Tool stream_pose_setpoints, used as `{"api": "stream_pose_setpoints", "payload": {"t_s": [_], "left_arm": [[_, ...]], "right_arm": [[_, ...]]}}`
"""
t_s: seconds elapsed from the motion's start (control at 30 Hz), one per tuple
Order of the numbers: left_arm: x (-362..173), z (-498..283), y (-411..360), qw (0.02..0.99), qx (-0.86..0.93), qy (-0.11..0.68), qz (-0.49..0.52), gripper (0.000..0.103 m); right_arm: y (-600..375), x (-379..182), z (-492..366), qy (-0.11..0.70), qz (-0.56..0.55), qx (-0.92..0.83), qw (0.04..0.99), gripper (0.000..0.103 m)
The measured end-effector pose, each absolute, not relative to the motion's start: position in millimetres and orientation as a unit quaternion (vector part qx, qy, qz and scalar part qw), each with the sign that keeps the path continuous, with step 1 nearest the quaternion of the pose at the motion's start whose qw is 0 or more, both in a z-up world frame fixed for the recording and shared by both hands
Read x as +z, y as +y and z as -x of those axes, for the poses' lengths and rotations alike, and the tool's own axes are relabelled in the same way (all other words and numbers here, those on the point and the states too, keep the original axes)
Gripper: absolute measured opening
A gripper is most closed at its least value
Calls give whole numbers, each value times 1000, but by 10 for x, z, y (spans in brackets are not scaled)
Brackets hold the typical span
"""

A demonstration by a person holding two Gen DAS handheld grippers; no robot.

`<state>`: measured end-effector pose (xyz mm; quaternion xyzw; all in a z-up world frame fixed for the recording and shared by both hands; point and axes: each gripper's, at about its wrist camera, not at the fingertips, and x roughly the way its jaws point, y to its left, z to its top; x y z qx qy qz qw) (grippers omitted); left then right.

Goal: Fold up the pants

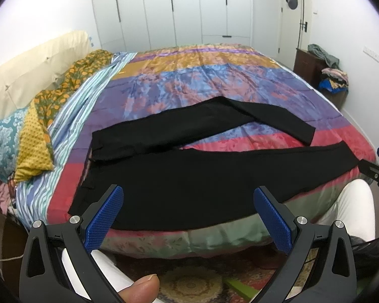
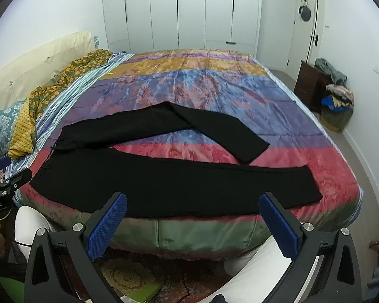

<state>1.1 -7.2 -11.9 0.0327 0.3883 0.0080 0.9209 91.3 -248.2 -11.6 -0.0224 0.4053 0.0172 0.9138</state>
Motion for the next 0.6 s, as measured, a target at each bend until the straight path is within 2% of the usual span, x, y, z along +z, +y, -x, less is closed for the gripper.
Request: {"api": "stream_pose_setpoints", "payload": {"t_s": [0.6], "left_arm": [[-96,-2,-136,921,3,388,-43,103]], "right_arm": [[-2391,-118,-912,409,76,-17,909,103]]}}
